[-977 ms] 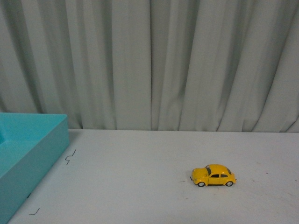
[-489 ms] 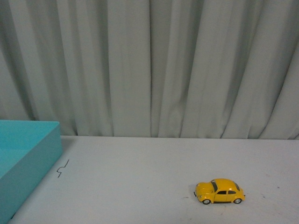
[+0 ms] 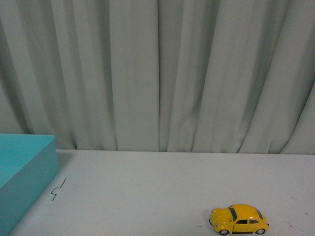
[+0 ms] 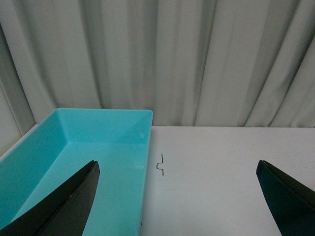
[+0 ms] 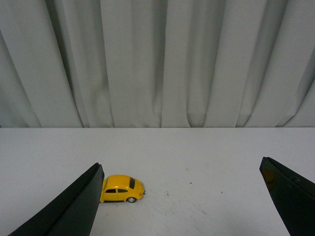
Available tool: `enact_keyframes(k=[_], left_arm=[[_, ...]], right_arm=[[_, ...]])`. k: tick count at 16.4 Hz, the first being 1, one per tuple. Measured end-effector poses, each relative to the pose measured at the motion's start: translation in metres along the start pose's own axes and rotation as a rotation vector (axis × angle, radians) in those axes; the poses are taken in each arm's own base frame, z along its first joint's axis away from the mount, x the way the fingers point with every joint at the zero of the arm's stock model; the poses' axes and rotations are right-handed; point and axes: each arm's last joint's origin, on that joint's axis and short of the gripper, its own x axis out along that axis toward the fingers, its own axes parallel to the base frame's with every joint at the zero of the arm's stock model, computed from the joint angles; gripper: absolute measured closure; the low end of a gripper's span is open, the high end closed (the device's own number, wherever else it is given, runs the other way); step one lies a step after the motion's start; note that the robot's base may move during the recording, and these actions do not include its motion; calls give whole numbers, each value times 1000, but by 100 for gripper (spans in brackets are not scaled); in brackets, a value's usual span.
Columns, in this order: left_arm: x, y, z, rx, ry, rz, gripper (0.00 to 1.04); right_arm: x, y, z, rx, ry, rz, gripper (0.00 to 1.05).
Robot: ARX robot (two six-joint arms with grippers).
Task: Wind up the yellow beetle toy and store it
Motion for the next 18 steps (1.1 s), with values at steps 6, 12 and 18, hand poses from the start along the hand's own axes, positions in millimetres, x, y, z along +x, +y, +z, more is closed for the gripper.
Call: enact_keyframes(k=[6,12,18], left_arm=[[0,0,0,0,0,0,7],[0,0,0,0,0,0,7],[0,0,0,0,0,0,7]], right_arm=[[0,0,0,0,0,0,7],[0,0,0,0,0,0,7],[0,0,0,0,1,0,7]])
